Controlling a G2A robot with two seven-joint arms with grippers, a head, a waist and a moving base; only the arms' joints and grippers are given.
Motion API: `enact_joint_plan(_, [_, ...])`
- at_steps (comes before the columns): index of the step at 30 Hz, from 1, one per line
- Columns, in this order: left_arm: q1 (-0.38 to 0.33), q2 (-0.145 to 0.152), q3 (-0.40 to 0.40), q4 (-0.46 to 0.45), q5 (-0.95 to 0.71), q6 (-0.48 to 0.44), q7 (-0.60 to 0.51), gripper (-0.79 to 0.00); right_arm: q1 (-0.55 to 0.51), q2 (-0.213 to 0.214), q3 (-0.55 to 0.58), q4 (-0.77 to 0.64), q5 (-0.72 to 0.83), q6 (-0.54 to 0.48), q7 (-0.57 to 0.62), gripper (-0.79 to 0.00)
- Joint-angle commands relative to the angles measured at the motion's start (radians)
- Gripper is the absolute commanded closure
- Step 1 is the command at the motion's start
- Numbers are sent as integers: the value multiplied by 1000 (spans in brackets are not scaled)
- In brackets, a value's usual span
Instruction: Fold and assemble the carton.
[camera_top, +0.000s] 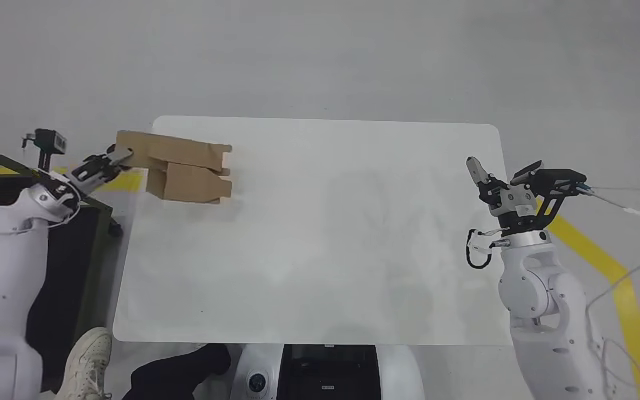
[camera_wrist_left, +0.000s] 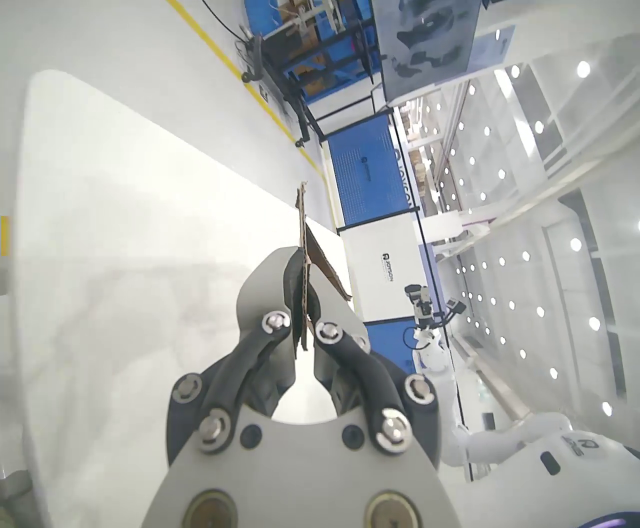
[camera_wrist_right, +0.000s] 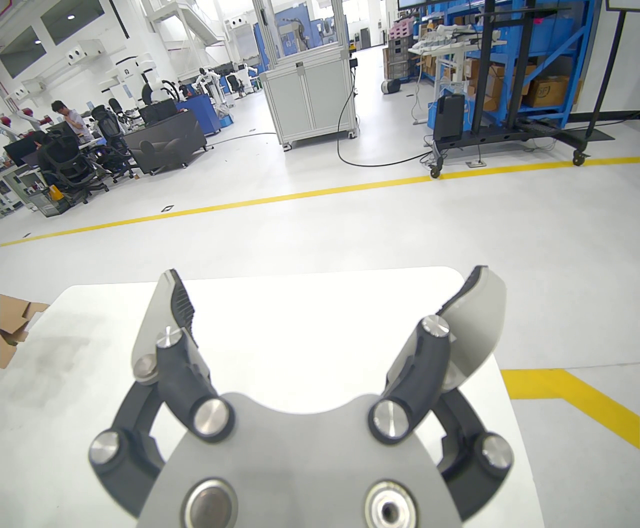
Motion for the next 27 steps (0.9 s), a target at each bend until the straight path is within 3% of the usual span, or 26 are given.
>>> enact_joint_plan(1, [3,-2,10,-42,-4,2,-2,0,0,0,0,0,0,0,0,-785])
enact_joint_plan(9, [-16,-16,54,-179,5,43,-4,0,0,0,0,0,0,0,0,-785])
enact_joint_plan(20, [-81,-51,180,-387,104,144,55,0,0,0,0,0,0,0,0,-785])
enact_joint_plan(27, [-125,-68,240,-493,117,222,36,0,0,0,0,0,0,0,0,-785])
